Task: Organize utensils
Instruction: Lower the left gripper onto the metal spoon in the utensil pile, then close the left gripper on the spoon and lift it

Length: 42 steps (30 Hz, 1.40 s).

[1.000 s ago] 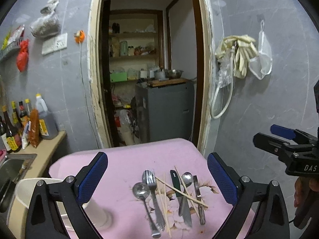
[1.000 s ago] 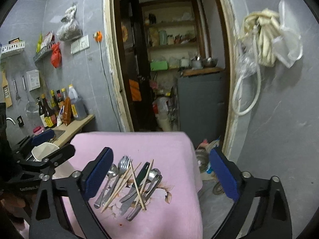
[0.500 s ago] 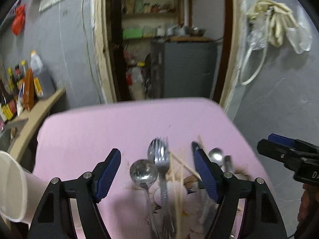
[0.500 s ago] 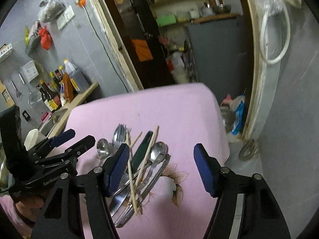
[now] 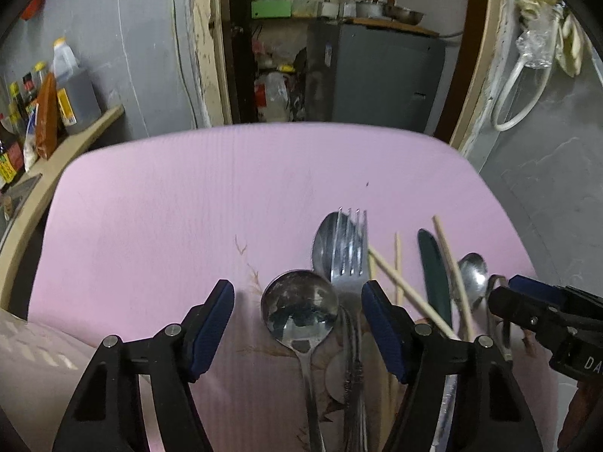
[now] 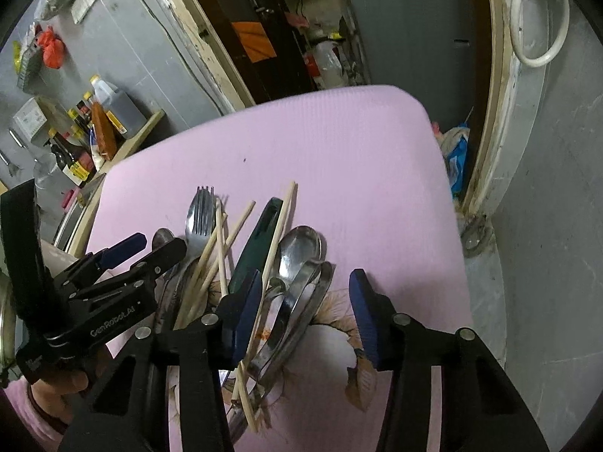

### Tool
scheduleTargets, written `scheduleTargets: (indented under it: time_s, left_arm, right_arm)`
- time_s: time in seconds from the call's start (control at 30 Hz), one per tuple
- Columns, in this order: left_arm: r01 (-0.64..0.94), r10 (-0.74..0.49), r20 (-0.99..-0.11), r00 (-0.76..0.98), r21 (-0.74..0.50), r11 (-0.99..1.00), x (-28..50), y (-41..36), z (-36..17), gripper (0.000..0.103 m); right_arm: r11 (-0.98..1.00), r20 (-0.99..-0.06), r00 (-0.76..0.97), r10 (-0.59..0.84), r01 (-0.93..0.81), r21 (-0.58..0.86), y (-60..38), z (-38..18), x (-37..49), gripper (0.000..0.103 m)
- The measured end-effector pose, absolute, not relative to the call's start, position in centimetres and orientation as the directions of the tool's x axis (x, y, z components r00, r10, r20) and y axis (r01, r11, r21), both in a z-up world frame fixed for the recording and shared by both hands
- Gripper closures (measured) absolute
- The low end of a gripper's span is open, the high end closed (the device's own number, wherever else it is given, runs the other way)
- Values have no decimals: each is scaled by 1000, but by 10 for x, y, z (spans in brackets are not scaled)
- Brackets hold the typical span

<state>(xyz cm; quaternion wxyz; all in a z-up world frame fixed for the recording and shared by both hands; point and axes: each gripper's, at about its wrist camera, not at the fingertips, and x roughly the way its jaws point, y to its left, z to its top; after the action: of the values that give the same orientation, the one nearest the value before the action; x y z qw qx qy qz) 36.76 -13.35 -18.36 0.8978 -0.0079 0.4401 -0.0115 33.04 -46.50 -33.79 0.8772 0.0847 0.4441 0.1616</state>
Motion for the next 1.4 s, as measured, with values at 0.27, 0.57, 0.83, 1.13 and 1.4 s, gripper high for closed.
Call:
scheduleTargets:
  time_s: [0.27,0.57,0.83,1.13,1.4]
  left_arm:
    - [6,-55,-817,574,-63,998,375,-125,-192,40]
    - [31,-94,-823,560,-92,995,377,-128,-190,62]
    - [33,-106,-800,590,-107,994,366,-128,-179,62]
    - [98,-125,-724,678,-80,992,333,-136,-145,62]
    - [160,-156,-621,768,-50,986,285,-139,-112,62]
  right_arm:
    - [937,-768,536,349,-186,296,-462,-345,336,65]
    - [951,-786,535,308,-154,268,-464,-343,336,74]
    - [942,-776,536,332,-138,307,-473,-340,332,89]
    - [924,-691,622,368,-162,346,-477,-312,301,93]
    - [927,-571,737,361,-218,305,-477,-275,249,95]
